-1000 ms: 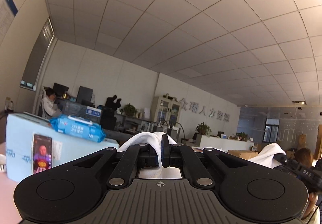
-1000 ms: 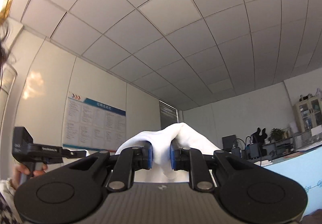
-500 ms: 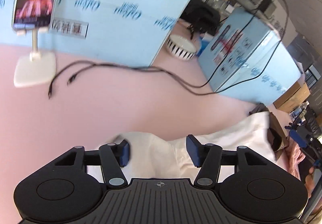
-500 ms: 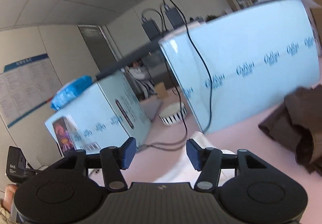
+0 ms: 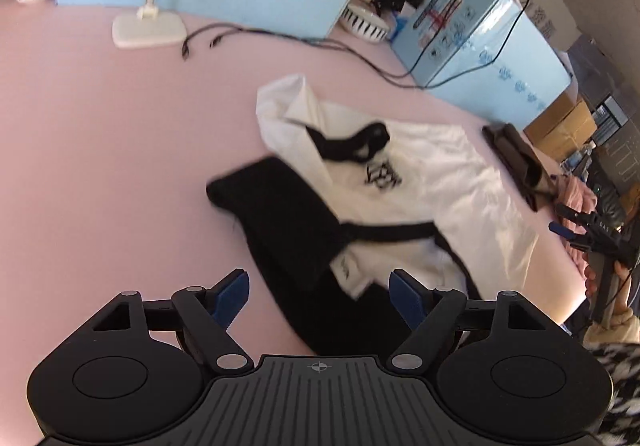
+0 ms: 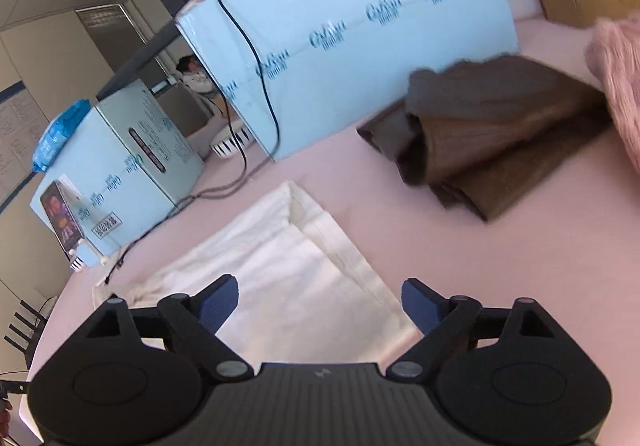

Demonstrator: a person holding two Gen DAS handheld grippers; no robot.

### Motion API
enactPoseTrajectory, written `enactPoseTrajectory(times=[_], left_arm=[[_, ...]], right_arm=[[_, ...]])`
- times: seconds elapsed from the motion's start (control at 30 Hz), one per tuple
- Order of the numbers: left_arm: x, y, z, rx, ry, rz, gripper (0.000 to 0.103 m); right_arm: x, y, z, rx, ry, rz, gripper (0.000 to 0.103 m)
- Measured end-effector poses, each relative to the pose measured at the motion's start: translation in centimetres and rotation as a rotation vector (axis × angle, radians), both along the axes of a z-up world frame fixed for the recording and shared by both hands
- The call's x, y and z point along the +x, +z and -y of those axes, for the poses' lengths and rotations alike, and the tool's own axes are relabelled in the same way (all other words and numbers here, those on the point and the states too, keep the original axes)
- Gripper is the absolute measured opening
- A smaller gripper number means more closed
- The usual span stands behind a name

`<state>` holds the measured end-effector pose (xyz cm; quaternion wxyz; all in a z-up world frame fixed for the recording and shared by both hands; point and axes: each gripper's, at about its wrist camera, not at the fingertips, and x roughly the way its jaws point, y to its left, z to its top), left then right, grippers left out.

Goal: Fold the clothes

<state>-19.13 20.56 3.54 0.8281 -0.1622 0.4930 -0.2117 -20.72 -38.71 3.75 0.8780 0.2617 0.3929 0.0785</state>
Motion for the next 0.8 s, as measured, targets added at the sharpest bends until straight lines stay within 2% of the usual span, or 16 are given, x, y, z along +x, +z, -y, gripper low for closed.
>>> enactPoseTrajectory(times=[0.03,0.07,0.2,0.3,0.33,0.37,0.4,0.43,0.47,0.5,0.53,0.57,0.6,0.7,0.8], left_arm=[[0.2,-0.8,0.0,-0.009,-0.003,-0.018,0.088],[0.4,-1.1,-0.3,-0.05,0.0,0.023,0.095],[3.4,-1.2,-0.3,-0.102,0.035,-0.003,0.095],[6.3,-1.8,-0.4,-0.16,0.118,-0.013,0.092],[7.2,-1.6,-0.1,-0.139,0.156,-0.002,0.086],[7.6,-1.5,0.3,-0.105,0.174,0.018,0.061],[8.1,-1.6,0.9,-0.04,0.195,0.051,0.036],[8.7,-1.6,1.6,0.026,0.216,0.085,0.032],[9.1,-1.9,2.2,0.052,0.222,0.121,0.03],[9.2,-2.0,3.1,0.09,0.218,0.161,0.028],[9.4,-2.1,3.9,0.127,0.215,0.202,0.027],[9.4,-2.0,4.3,0.149,0.211,0.212,0.026],[9.8,-1.8,4.6,0.169,0.214,0.205,0.025],[11.3,-1.1,5.1,0.208,0.23,0.183,0.021],[14.1,-1.1,5.3,0.248,0.26,0.205,0.021]], right_arm=[[-0.4,-0.7,-0.1,0.004,0.0,0.015,0.097],[-1.3,-1.0,-0.2,0.005,-0.008,0.059,0.101],[-1.6,-1.2,-1.0,0.026,-0.083,0.069,0.103],[-1.0,-0.9,-2.1,-0.008,-0.075,0.071,0.103],[-0.7,-1.0,-2.4,-0.001,-0.044,0.083,0.103],[-0.4,-1.1,-2.6,0.012,-0.007,0.097,0.103],[-0.1,-1.3,-2.9,0.035,0.016,0.112,0.102],[0.1,-1.5,-3.3,0.039,0.018,0.122,0.099],[0.5,-1.5,-3.8,0.011,0.012,0.13,0.088],[0.9,-1.5,-4.3,-0.027,0.005,0.138,0.063],[1.3,-1.5,-4.9,-0.066,-0.001,0.146,0.048],[1.8,-1.6,-5.1,-0.082,-0.016,0.147,0.027],[2.2,-1.8,-5.2,-0.08,-0.027,0.148,0.018],[3.6,-2.2,-5.1,-0.035,-0.031,0.16,0.015],[5.2,-2.3,-5.7,-0.058,-0.049,0.186,0.012]])
